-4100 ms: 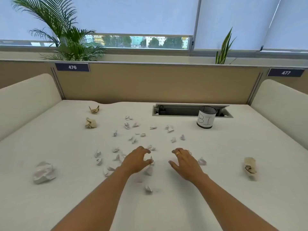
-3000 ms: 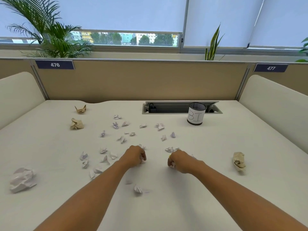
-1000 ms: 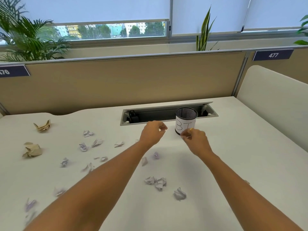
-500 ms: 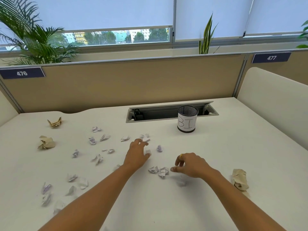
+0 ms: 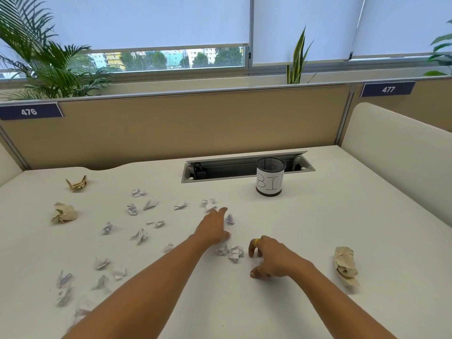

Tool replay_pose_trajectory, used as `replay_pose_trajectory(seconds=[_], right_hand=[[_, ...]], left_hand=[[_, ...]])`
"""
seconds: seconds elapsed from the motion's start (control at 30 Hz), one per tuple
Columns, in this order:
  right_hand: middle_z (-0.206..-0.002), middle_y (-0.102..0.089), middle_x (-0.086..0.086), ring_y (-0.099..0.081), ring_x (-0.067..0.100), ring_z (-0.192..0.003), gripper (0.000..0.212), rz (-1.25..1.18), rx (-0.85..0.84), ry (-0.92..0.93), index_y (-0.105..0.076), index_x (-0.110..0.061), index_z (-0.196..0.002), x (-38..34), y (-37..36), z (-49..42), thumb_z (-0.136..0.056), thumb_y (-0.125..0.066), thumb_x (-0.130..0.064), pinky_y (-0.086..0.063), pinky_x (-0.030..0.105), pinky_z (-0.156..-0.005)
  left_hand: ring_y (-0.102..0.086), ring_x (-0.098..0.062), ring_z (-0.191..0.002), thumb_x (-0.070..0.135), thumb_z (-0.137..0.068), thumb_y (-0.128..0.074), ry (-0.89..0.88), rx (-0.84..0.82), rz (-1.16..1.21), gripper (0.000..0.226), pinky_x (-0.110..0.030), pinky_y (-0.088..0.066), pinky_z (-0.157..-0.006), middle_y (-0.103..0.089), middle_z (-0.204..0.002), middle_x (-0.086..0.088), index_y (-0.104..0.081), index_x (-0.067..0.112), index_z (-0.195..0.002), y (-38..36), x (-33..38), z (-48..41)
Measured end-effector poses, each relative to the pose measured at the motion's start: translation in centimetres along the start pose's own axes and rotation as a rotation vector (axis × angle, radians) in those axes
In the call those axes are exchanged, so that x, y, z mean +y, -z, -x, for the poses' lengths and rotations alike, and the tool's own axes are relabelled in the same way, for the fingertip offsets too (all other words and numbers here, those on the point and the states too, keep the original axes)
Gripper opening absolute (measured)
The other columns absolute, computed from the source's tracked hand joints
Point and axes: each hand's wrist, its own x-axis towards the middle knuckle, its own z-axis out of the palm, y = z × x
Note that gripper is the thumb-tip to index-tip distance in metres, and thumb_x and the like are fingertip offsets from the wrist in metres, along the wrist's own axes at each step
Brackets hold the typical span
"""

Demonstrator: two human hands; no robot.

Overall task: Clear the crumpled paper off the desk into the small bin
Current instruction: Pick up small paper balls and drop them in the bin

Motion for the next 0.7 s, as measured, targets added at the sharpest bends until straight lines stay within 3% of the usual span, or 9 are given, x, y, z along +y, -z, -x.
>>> replay_pose_trajectory(seconds=[0.1, 0.27, 0.4, 0.47, 0.53, 0.6, 0.7], right_hand=[[-0.108, -0.052, 0.005, -0.055, 0.021, -0.079, 0.041, -0.086, -0.011, -0.016, -0.053, -0.016, -0.111, -0.2, 0.2, -0.2, -0.077, -0.074, -0.026, -0.05, 0.031, -0.082], [-0.086, -0.05, 0.0, -0.053, 0.021, -0.073, 0.018, -0.151, -0.014, -0.011, -0.053, -0.016, -0.088, 0.1, 0.3, -0.3, -0.081, -0.07, -0.017, -0.045, 0.024, -0.065], [-0.066, -0.054, -0.004, -0.054, 0.012, -0.056, 0.018, -0.124, -0.028, -0.035, -0.052, -0.018, -0.074, 0.8, 0.7, -0.7, -0.082, -0.066, -0.01, -0.041, 0.015, -0.051], [-0.069, -0.059, -0.002, -0.055, 0.008, -0.055, 0.019, -0.083, -0.055, -0.056, -0.054, -0.017, -0.07, 1.0, 1.5, -1.1, -0.08, -0.067, -0.008, -0.044, 0.014, -0.054], [-0.085, -0.068, 0.008, -0.062, 0.015, -0.067, 0.025, -0.047, -0.082, -0.074, -0.053, -0.018, -0.063, 1.2, 2.5, -1.5, -0.079, -0.068, -0.006, -0.048, 0.018, -0.062], [-0.094, -0.068, 0.013, -0.066, 0.02, -0.075, 0.025, -0.018, -0.082, -0.087, -0.054, -0.018, -0.062, 1.3, 3.8, -2.0, -0.078, -0.069, -0.005, -0.049, 0.018, -0.061], [-0.091, -0.061, 0.009, -0.06, 0.013, -0.057, 0.023, -0.017, -0.064, -0.11, -0.054, -0.015, -0.064, 1.9, 5.7, -3.1, -0.08, -0.069, -0.005, -0.047, 0.014, -0.052]], left_hand=[[-0.042, -0.029, -0.131, 0.021, -0.084, -0.067, 0.006, 0.014, -0.038, 0.067, -0.036, -0.039, -0.105, -0.037, -0.147, -0.013, -0.032, 0.017, -0.141, -0.1, 0.7, -0.6], [-0.053, -0.026, -0.119, 0.01, -0.09, -0.056, 0.026, 0.119, -0.104, 0.034, -0.031, -0.044, -0.097, -0.056, -0.129, -0.012, -0.052, 0.008, -0.123, -0.4, 0.8, -0.8], [-0.058, -0.026, -0.112, 0.003, -0.089, -0.053, 0.053, 0.154, -0.08, 0.028, -0.03, -0.046, -0.091, -0.062, -0.121, -0.014, -0.057, 0.005, -0.117, -0.1, 0.7, -0.7], [-0.059, -0.028, -0.109, -0.001, -0.087, -0.054, 0.067, 0.143, -0.055, 0.027, -0.03, -0.047, -0.088, -0.063, -0.118, -0.015, -0.061, 0.004, -0.113, 0.2, 0.6, -0.9], [-0.06, -0.028, -0.108, -0.004, -0.084, -0.053, 0.076, 0.141, -0.014, 0.028, -0.029, -0.048, -0.088, -0.062, -0.119, -0.015, -0.064, 0.004, -0.109, 0.8, 0.4, -1.1], [-0.06, -0.028, -0.108, -0.005, -0.083, -0.052, 0.064, 0.169, 0.019, 0.029, -0.028, -0.048, -0.089, -0.063, -0.118, -0.015, -0.066, 0.004, -0.106, 1.9, 0.4, -1.5], [-0.062, -0.029, -0.104, -0.004, -0.083, -0.055, 0.059, 0.248, 0.085, 0.025, -0.029, -0.049, -0.088, -0.066, -0.114, -0.015, -0.068, 0.001, -0.103, 4.2, 1.4, -2.4]])
